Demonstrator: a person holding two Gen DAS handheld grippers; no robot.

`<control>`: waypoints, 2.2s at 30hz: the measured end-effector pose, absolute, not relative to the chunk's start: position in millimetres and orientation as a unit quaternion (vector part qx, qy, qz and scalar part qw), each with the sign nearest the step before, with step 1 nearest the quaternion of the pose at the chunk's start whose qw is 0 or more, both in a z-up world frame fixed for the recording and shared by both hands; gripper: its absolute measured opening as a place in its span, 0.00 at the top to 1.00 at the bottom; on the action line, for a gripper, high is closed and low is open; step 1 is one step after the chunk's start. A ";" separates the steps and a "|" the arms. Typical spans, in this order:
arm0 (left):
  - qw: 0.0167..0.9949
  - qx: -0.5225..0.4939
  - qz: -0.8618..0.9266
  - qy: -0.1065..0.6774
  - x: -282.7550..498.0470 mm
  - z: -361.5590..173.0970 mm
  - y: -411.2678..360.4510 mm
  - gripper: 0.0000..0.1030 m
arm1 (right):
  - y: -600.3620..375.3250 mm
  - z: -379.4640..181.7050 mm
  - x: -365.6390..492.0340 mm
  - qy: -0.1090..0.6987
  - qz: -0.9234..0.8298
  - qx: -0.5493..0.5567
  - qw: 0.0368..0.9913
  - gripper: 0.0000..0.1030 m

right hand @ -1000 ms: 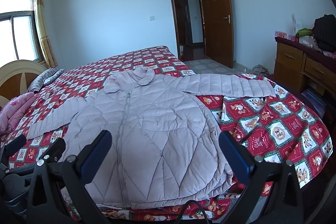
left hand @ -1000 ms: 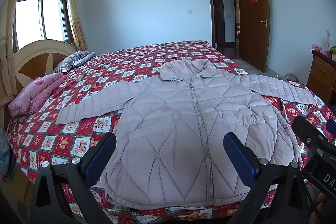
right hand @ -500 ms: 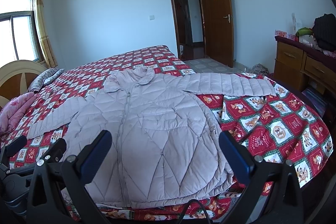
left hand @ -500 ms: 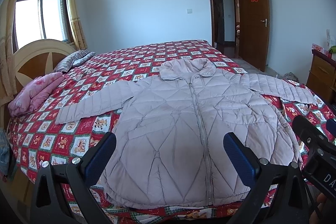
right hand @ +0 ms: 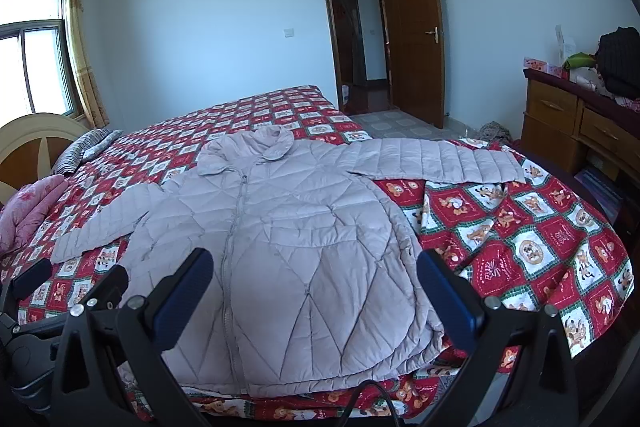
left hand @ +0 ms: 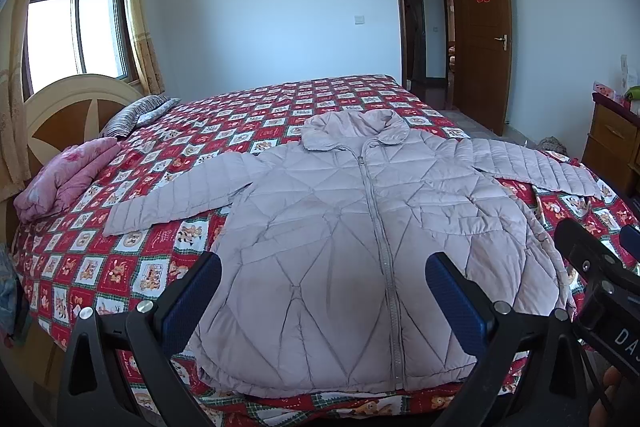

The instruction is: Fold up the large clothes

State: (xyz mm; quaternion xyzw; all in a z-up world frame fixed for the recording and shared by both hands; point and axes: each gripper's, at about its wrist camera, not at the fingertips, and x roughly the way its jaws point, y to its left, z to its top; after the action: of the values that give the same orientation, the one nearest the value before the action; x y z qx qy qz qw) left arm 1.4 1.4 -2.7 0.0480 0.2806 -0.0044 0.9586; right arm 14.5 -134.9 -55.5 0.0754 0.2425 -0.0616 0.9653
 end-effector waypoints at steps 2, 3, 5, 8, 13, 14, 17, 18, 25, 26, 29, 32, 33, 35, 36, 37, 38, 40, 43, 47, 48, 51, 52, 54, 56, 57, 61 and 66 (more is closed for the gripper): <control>0.958 0.047 -0.005 0.281 1.2 -2.9 1.1 0.01 | -132.9 -56.9 13.2 0.244 -0.061 0.076 0.965 0.00; 0.958 0.047 -0.005 0.282 1.2 -3.1 1.0 0.01 | -133.0 -56.8 13.5 0.244 -0.061 0.075 0.965 0.00; 0.958 0.046 -0.005 0.284 1.2 -3.7 0.8 0.01 | -133.6 -58.1 12.9 0.245 -0.061 0.075 0.965 0.00; 0.957 0.045 -0.006 0.288 5.0 -3.4 3.5 0.01 | -135.1 -59.1 12.4 0.245 -0.063 0.077 0.964 0.00; 0.956 0.034 -0.017 0.291 17.8 -4.3 11.2 0.01 | -149.4 -65.8 22.9 0.258 -0.057 0.096 0.960 0.00; 0.955 0.026 -0.026 0.293 23.7 -4.9 14.7 0.01 | -154.4 -69.0 27.6 0.260 -0.056 0.101 0.959 0.00; 0.955 -0.003 -0.046 0.294 47.9 -9.8 28.0 0.01 | -170.4 -72.6 52.8 0.271 -0.059 0.103 0.955 0.00; 0.955 -0.010 -0.048 0.292 58.6 -12.1 32.6 0.01 | -175.4 -77.1 63.2 0.282 -0.061 0.096 0.953 0.00; 0.953 -0.023 -0.021 0.302 148.5 -25.7 63.2 0.01 | -275.3 -91.5 109.3 0.307 -0.150 0.142 0.929 0.04; 0.952 -0.009 -0.013 0.307 167.5 -29.2 65.5 0.01 | -294.8 -89.3 112.8 0.298 -0.165 0.156 0.927 0.07; 0.953 0.033 0.015 0.300 207.0 -41.9 69.1 0.01 | -351.1 -88.3 127.4 0.285 -0.213 0.195 0.914 0.16; 0.947 0.058 0.030 0.314 250.2 -59.5 74.7 0.01 | -426.0 -97.5 153.5 0.299 -0.276 0.229 0.884 0.26; 0.944 0.055 0.029 0.324 261.9 -64.8 77.3 0.01 | -438.6 -101.4 160.7 0.305 -0.282 0.239 0.878 0.30; 0.936 0.038 0.029 0.350 288.2 -76.6 85.6 0.01 | -480.9 -116.2 179.6 0.321 -0.297 0.272 0.857 0.35; 0.933 0.031 0.031 0.358 297.9 -81.4 88.5 0.01 | -488.8 -120.0 183.9 0.326 -0.304 0.276 0.852 0.36; 0.930 0.025 0.031 0.364 306.4 -86.4 90.5 0.01 | -503.4 -127.0 191.9 0.337 -0.321 0.282 0.839 0.37; 0.929 0.020 0.031 0.369 314.1 -91.5 91.7 0.01 | -514.2 -132.0 196.5 0.337 -0.338 0.291 0.829 0.38; 0.928 0.018 0.032 0.371 324.0 -100.2 90.3 0.01 | -527.0 -138.5 203.2 0.333 -0.356 0.304 0.819 0.38; 0.928 0.020 0.038 0.371 337.3 -114.9 89.3 0.01 | -535.5 -141.7 216.7 0.343 -0.379 0.289 0.810 0.39; 0.920 0.014 0.045 0.388 350.2 -136.5 92.2 0.01 | -540.8 -145.2 228.6 0.357 -0.380 0.287 0.803 0.50; 0.917 0.012 0.048 0.395 351.3 -142.9 92.7 0.01 | -542.2 -147.0 226.8 0.356 -0.383 0.281 0.805 0.54; 0.916 0.016 0.055 0.398 351.3 -154.4 90.1 0.01 | -538.1 -146.9 230.1 0.374 -0.388 0.251 0.804 0.76; 0.916 0.022 0.056 0.396 350.6 -153.8 87.9 0.01 | -537.3 -144.5 230.6 0.376 -0.385 0.244 0.807 0.81; 0.916 0.028 0.057 0.396 350.2 -154.9 86.0 0.01 | -536.2 -139.8 232.0 0.376 -0.387 0.232 0.809 0.85; 0.916 0.022 0.053 0.398 350.8 -155.4 88.1 0.01 | -527.5 -125.4 230.5 0.363 -0.391 0.207 0.820 0.87; 0.915 0.019 0.051 0.399 351.0 -155.6 89.2 0.01 | -520.4 -114.0 229.5 0.352 -0.389 0.193 0.829 0.87; 0.915 0.006 0.044 0.401 351.5 -156.5 93.0 0.01 | -475.7 -54.2 222.3 0.299 -0.342 0.154 0.877 0.87; 0.916 0.002 0.042 0.400 351.3 -156.5 94.0 0.01 | -379.8 8.4 236.4 0.268 -0.231 0.079 0.932 0.87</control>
State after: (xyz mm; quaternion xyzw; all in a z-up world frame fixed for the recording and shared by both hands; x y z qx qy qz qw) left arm 351.3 94.0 -156.5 0.0020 0.4001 0.0416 0.9155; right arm 236.4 -379.8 8.4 0.0789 0.2682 -0.2311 0.9319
